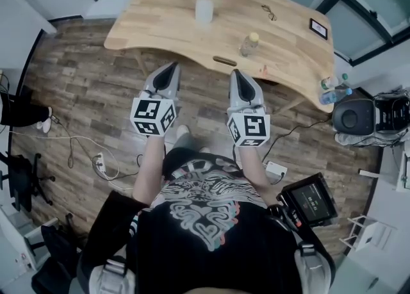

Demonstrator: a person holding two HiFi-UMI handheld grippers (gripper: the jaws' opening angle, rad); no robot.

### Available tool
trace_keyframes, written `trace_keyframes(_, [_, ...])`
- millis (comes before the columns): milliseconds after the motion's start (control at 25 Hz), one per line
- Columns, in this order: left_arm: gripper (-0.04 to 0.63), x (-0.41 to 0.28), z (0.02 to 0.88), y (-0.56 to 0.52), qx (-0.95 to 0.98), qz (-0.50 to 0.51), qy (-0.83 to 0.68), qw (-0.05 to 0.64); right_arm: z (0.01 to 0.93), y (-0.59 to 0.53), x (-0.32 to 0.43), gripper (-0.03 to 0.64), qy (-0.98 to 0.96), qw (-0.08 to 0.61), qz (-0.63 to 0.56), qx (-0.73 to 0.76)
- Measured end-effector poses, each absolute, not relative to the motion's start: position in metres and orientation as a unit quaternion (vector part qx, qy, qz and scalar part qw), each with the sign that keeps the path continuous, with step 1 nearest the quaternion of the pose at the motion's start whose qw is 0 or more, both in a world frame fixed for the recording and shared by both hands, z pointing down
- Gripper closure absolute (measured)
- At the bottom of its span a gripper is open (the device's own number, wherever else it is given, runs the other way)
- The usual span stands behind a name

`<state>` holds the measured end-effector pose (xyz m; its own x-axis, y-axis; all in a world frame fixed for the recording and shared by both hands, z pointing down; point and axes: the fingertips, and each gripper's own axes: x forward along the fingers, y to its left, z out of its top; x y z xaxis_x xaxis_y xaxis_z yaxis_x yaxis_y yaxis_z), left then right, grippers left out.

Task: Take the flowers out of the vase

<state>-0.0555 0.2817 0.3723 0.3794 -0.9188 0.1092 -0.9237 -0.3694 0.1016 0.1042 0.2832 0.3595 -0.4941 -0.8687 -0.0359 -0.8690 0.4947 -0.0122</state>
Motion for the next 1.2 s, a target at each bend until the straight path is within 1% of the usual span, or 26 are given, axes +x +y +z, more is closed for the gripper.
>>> trace_keyframes(280, [0.606,-0.053,0.378,0.253,0.828,0.017,-0.556,0.072,0.373,0.259,0.106,0.618,0.864,0.009,-0.007,-0.504])
trace_keyframes(520, [0.606,-0.056,0.389,0.205,0.832,0.025,-0.55,0.065,0.38,0.216,0.102,0.618,0.861,-0.006,0.003,-0.508])
trace_keyframes(760, [0.606,-0.059,0.399,0.131,0.847,0.033,-0.527,0.063,0.395,0.144,0.091,0.618,0.856,-0.017,-0.009,-0.517])
trace_keyframes(920, [0.606,-0.069,0.405,0.065,0.854,0.04,-0.515,0.066,0.403,0.085,0.075,0.618,0.854,-0.028,-0.016,-0.519])
trace_keyframes(1200, [0.606,-0.096,0.404,-0.01,0.862,0.042,-0.503,0.054,0.402,0.013,0.041,0.618,0.855,-0.034,-0.019,-0.516])
